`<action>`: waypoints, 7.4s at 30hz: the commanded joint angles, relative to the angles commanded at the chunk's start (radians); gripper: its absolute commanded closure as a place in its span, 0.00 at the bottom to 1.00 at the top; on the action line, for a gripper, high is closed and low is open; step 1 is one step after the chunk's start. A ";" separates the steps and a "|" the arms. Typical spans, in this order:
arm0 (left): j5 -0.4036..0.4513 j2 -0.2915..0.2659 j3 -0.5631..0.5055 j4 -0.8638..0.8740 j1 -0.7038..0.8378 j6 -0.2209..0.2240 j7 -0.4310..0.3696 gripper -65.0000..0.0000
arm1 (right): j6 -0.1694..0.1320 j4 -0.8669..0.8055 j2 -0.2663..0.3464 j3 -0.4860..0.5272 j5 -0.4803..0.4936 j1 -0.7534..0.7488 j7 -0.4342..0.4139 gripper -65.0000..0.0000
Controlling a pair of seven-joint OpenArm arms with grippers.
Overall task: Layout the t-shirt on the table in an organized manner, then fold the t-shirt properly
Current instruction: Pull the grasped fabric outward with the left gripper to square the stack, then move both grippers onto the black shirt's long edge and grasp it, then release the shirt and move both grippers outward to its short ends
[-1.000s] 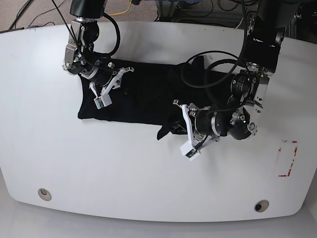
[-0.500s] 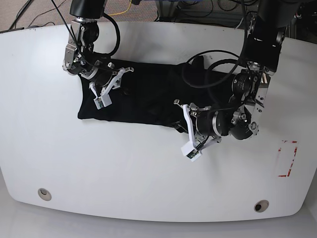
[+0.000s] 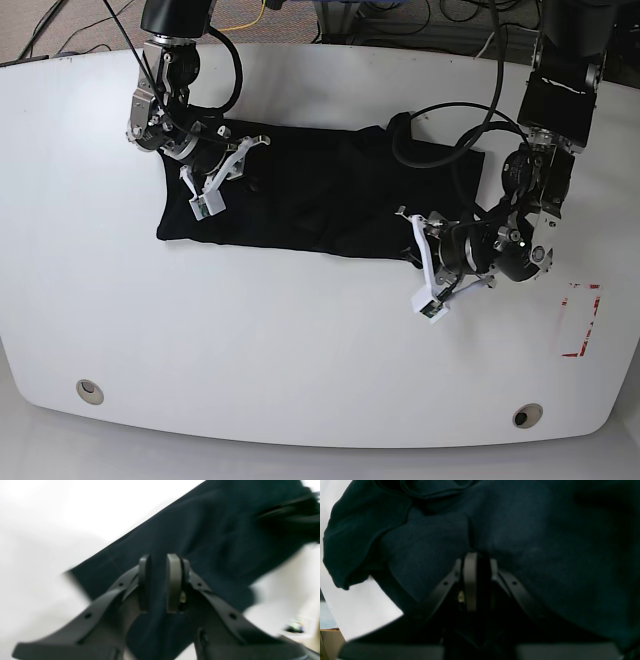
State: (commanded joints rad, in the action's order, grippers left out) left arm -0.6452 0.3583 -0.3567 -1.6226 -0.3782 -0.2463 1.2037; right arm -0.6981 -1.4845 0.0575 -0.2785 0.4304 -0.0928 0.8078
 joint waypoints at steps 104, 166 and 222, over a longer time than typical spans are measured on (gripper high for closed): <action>0.430 -0.138 0.198 -0.144 0.206 -0.031 -0.097 1.00 | 0.000 -0.213 -0.009 0.014 0.005 0.011 0.068 0.90; 0.061 -0.061 0.577 -0.017 0.176 -0.031 -0.046 1.00 | 0.000 -0.222 0.008 -0.413 0.077 0.051 0.236 0.19; -0.195 0.018 0.664 0.258 0.161 -0.107 -0.104 1.00 | 0.000 -0.048 0.026 -0.463 0.157 0.041 0.235 0.17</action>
State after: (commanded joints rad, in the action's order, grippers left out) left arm -0.8401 0.3767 0.3076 -1.3648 -0.2171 -0.3537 1.0994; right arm -0.6981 -1.5321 0.0836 -0.7419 0.5869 -0.0514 1.0426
